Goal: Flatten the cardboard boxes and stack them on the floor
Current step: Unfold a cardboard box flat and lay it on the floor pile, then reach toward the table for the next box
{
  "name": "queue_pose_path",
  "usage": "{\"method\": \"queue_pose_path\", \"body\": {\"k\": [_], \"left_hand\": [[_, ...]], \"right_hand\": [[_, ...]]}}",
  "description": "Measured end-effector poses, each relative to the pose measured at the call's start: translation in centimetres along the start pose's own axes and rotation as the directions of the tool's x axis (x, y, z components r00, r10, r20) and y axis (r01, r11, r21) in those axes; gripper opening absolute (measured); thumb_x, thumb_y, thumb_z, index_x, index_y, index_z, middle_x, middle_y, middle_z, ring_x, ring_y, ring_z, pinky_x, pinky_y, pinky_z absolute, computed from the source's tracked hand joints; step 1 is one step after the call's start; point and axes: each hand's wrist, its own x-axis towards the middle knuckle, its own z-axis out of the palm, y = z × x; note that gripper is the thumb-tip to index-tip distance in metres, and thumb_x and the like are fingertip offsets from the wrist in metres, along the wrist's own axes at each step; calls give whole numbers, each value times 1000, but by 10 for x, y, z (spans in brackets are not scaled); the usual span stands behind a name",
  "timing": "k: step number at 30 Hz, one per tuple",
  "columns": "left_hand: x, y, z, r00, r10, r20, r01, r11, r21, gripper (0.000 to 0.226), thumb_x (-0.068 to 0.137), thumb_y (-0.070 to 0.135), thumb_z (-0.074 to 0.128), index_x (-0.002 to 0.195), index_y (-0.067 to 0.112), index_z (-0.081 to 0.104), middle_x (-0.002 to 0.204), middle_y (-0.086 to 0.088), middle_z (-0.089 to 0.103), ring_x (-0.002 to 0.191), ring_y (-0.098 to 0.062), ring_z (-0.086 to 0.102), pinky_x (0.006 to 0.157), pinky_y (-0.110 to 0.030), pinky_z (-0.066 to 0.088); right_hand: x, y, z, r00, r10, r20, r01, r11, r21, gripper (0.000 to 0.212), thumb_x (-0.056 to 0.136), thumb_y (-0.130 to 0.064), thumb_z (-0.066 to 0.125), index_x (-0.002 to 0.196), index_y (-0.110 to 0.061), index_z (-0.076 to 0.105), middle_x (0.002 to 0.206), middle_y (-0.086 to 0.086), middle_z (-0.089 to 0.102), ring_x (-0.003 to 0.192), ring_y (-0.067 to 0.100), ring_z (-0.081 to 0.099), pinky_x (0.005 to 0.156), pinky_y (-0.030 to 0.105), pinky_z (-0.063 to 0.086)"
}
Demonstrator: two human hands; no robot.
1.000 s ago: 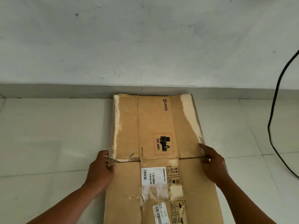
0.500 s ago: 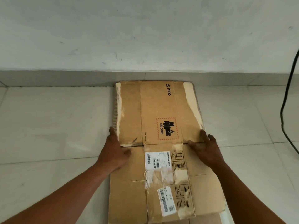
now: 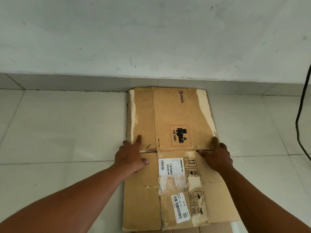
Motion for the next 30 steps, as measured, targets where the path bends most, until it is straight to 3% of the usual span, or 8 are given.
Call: {"method": "queue_pose_path", "body": {"k": [6,8,11,13,16,21,25,30], "left_hand": [[-21,-6,-30,998,18,61,-13,996,-85,96,85,55,64,154,42,-1,156,-17,23,136,-33,41,104,-43,45],[-56,-10,-57,998,1,63,6,992,-123,91,91,49,61,155,40,-2,161,-16,13,142,-35,33,107,-44,41],[-137,-16,-105,993,2,116,21,980,-200,83,95,42,57,156,37,0,164,-12,7,146,-33,25,111,-43,35],[-200,-26,-145,983,-21,184,64,971,-230,81,95,41,57,156,37,2,165,-9,2,149,-31,19,114,-41,31],[-281,-40,-222,974,-86,210,142,952,-271,82,95,44,56,156,33,3,165,-9,0,149,-29,18,117,-40,29],[-399,-64,-386,989,-129,73,147,921,-361,75,96,43,54,156,25,14,158,-7,23,144,-24,28,114,-34,30],[-487,-103,-497,993,-107,-54,78,921,-383,70,95,42,56,154,25,23,156,-3,28,142,-20,31,115,-33,29],[-575,-185,-591,946,-169,-277,28,894,-447,67,95,42,57,153,27,27,157,2,27,143,-17,30,115,-29,27]], "right_hand": [[-41,-26,-19,998,-36,-59,26,987,-160,68,89,-54,61,142,-18,40,146,17,33,137,40,35,105,57,40],[-75,-38,-34,993,-105,49,110,989,-100,60,92,-44,61,143,-17,45,149,14,39,135,35,41,106,52,42],[-153,-59,-71,933,-153,326,179,983,-51,50,94,-39,61,138,-18,54,140,6,52,100,19,63,90,31,49],[-209,-73,-108,868,-126,479,178,982,-64,43,94,-45,59,129,-20,61,133,4,59,101,17,63,92,30,49],[-268,-85,-157,819,-104,565,136,991,-13,52,77,-69,65,105,-27,71,119,-1,69,103,13,64,96,30,49],[-398,-206,-315,853,-203,481,147,977,151,9,94,-27,64,95,-19,69,93,3,73,78,16,66,71,23,49],[-477,-304,-401,865,-346,363,283,934,216,11,95,-23,59,91,-24,69,89,3,72,84,23,67,84,42,55],[-571,-427,-435,805,-527,272,446,841,307,8,93,-22,64,99,-21,69,92,2,72,86,22,67,86,46,56]]}}
